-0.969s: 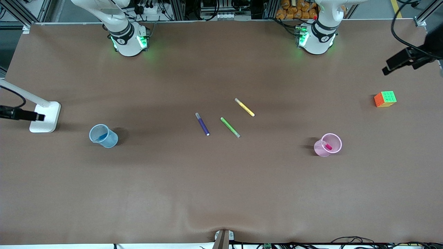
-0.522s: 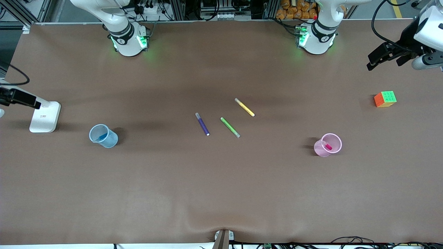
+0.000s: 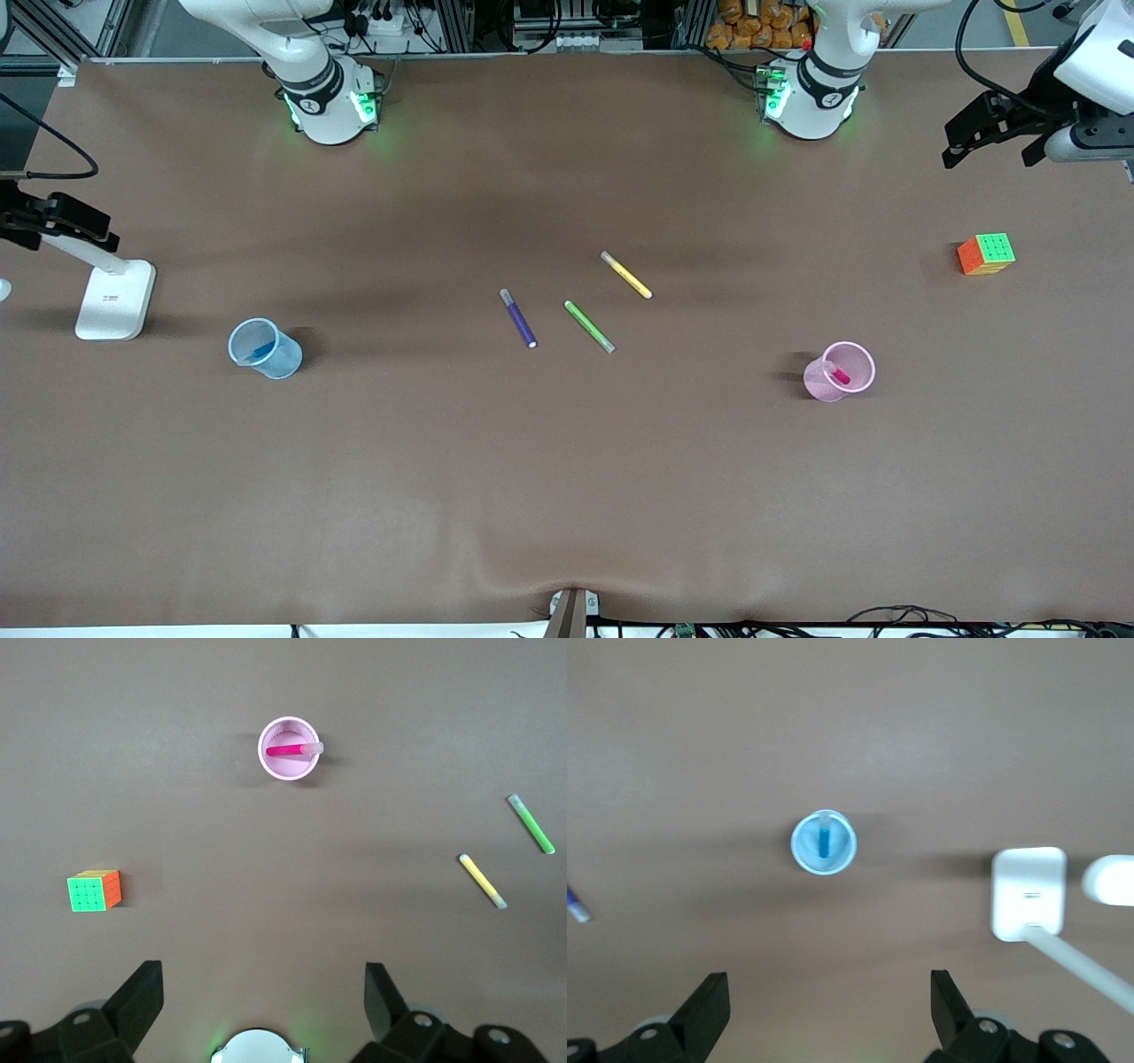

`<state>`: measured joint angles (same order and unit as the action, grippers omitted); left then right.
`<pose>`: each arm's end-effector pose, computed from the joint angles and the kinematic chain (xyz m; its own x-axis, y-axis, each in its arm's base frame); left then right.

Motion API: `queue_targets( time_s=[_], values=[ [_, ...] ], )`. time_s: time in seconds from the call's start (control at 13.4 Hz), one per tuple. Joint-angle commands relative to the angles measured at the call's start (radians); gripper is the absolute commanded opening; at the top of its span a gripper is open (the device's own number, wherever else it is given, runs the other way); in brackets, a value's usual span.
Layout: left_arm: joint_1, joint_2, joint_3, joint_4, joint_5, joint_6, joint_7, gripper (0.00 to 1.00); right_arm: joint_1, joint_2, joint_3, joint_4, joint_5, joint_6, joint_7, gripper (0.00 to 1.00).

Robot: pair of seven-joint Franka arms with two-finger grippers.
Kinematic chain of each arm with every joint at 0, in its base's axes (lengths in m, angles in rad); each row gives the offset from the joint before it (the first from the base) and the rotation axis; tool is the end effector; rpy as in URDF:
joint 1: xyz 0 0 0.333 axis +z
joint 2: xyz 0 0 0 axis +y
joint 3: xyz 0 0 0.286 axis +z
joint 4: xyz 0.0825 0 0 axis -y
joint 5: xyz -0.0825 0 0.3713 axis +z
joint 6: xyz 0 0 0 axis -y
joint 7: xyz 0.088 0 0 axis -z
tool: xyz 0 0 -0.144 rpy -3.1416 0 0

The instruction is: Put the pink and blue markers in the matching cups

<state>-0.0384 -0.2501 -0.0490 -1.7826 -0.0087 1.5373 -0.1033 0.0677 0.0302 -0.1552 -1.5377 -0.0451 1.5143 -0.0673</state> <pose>0.4637 -0.0442 0.5834 0.9998 0.0171 0.0048 0.0171 -0.9998 -0.0029 0.5397 -0.0530 0.5518 0.9981 -0.0229 -0.0564 -0.0203 -0.9987 0.0461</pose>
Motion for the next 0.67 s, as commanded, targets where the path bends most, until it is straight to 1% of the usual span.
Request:
queue_targets(
  time_s=[0.0,0.07,0.15,0.37,0.52,0.6],
  values=[
    [-0.009,-0.005,0.001,0.017,0.042,-0.022,0.014,1.00,0.007,0.057,0.003,0.145,-0.009,-0.062,-0.012,1.00],
    [-0.009,-0.002,-0.005,0.017,0.053,-0.023,0.013,1.00,0.012,0.054,0.005,0.148,0.037,-0.084,-0.011,1.00],
    [-0.009,-0.002,-0.014,0.017,0.055,-0.029,0.010,1.00,0.006,0.050,0.002,0.148,0.063,-0.094,-0.009,1.00],
    [-0.009,0.000,-0.031,0.015,0.055,-0.063,-0.002,1.00,0.017,0.045,-0.003,0.192,0.053,-0.111,-0.005,1.00],
    [-0.009,0.002,-0.029,0.014,0.055,-0.065,-0.003,1.00,0.009,0.011,-0.001,0.183,0.068,-0.150,-0.012,1.00],
    [-0.008,0.005,-0.029,0.014,0.055,-0.065,-0.001,1.00,0.010,-0.001,-0.001,0.160,0.067,-0.166,-0.014,1.00]
  ],
)
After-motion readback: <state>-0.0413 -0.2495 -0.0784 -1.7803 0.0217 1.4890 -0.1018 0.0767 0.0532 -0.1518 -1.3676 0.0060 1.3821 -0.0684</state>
